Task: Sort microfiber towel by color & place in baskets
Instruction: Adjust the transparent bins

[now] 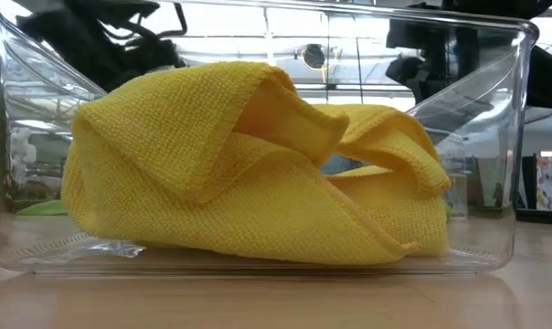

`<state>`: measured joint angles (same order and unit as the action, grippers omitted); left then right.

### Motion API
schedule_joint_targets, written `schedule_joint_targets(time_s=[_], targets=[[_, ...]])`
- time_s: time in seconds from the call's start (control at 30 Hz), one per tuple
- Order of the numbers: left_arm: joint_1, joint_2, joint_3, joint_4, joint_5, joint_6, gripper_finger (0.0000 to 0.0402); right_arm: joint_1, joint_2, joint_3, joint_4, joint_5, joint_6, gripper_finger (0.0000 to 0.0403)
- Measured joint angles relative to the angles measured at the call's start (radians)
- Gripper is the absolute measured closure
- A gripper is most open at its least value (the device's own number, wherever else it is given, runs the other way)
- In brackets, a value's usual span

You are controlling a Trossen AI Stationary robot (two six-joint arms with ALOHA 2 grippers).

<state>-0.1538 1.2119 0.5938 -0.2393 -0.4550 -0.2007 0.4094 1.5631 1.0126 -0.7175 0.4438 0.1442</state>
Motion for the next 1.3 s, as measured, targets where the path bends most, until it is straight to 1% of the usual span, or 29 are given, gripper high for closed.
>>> schedule_joint_targets(time_s=[0.17, 0.33, 0.5, 0.63, 0.77, 0.87, 0.97, 1.2, 1.3], targets=[[0.028, 0.036, 0.000, 0.068, 0.020, 0.052, 0.0393, -0.004, 0.000, 0.000, 0.012, -0.011, -0.003, 0.0399], [0.050, 0.046, 0.000, 0.125, 0.033, 0.094, 0.0393, -0.002, 0.000, 0.000, 0.011, -0.083, 0.024, 0.0402], [0.070, 0.046, 0.000, 0.140, 0.031, 0.113, 0.0393, -0.002, 0.000, 0.000, 0.004, -0.085, 0.034, 0.0402], [0.071, 0.046, 0.001, 0.098, 0.028, 0.076, 0.0393, -0.002, 0.000, 0.001, -0.040, -0.114, 0.088, 0.0402], [0.035, 0.046, 0.001, 0.026, 0.030, -0.037, 0.0393, 0.016, 0.000, 0.001, -0.044, -0.162, 0.134, 0.0403], [-0.018, 0.046, 0.001, -0.034, 0.046, -0.145, 0.0393, 0.054, 0.000, 0.001, -0.039, -0.166, 0.162, 0.0403], [-0.106, 0.046, 0.001, -0.068, 0.101, -0.236, 0.0393, 0.090, 0.000, 0.001, -0.024, -0.166, 0.198, 0.0403], [-0.377, 0.046, 0.001, -0.050, 0.139, -0.461, 0.0393, 0.158, 0.000, 0.001, 0.022, -0.164, 0.262, 0.0403], [-0.473, 0.046, 0.001, 0.042, 0.128, -0.514, 0.0393, 0.176, 0.000, 0.001, 0.035, -0.161, 0.280, 0.0403]])
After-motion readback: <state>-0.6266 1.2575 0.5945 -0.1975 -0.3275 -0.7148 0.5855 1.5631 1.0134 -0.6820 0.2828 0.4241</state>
